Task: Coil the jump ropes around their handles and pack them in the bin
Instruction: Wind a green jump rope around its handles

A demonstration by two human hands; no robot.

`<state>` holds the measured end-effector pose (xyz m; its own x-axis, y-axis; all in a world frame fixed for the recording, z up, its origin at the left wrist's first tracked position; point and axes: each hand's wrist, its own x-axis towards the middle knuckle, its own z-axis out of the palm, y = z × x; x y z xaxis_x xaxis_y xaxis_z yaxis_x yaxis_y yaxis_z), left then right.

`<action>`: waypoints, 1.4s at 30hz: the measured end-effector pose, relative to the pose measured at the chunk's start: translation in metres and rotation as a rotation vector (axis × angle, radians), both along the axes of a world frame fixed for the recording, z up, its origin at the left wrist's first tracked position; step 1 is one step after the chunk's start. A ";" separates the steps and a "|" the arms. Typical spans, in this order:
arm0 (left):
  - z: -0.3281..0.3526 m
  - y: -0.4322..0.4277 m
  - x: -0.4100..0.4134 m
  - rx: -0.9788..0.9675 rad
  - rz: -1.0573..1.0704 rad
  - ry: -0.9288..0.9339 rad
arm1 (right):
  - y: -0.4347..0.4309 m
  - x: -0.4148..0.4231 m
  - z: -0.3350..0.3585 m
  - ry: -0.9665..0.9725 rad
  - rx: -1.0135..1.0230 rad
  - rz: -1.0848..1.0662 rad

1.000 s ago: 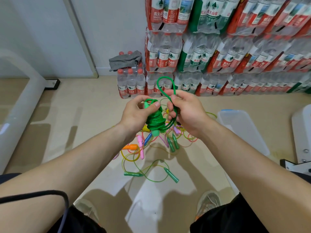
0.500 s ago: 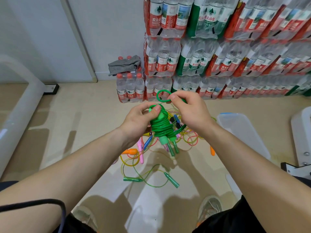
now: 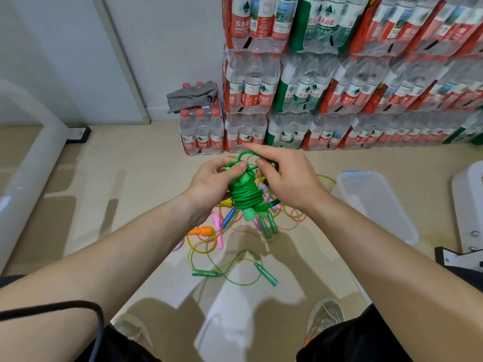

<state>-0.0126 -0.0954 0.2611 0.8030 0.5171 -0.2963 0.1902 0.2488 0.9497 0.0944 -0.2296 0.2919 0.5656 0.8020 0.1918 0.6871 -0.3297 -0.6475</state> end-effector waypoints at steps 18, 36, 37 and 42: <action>-0.002 -0.003 -0.005 -0.020 -0.004 -0.033 | 0.011 -0.008 -0.013 -0.030 0.058 -0.063; -0.006 0.002 -0.001 0.080 -0.024 0.068 | 0.012 -0.013 -0.015 0.740 0.161 -0.134; -0.005 0.002 -0.002 0.077 -0.024 0.065 | 0.012 -0.012 -0.015 0.743 0.157 -0.127; -0.002 0.001 -0.003 0.093 -0.026 0.027 | 0.013 -0.014 -0.012 0.867 0.189 -0.168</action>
<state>-0.0157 -0.0939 0.2586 0.8087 0.5227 -0.2698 0.2217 0.1541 0.9629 0.0808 -0.2169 0.2798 0.6799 0.6943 -0.2359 -0.1148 -0.2169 -0.9694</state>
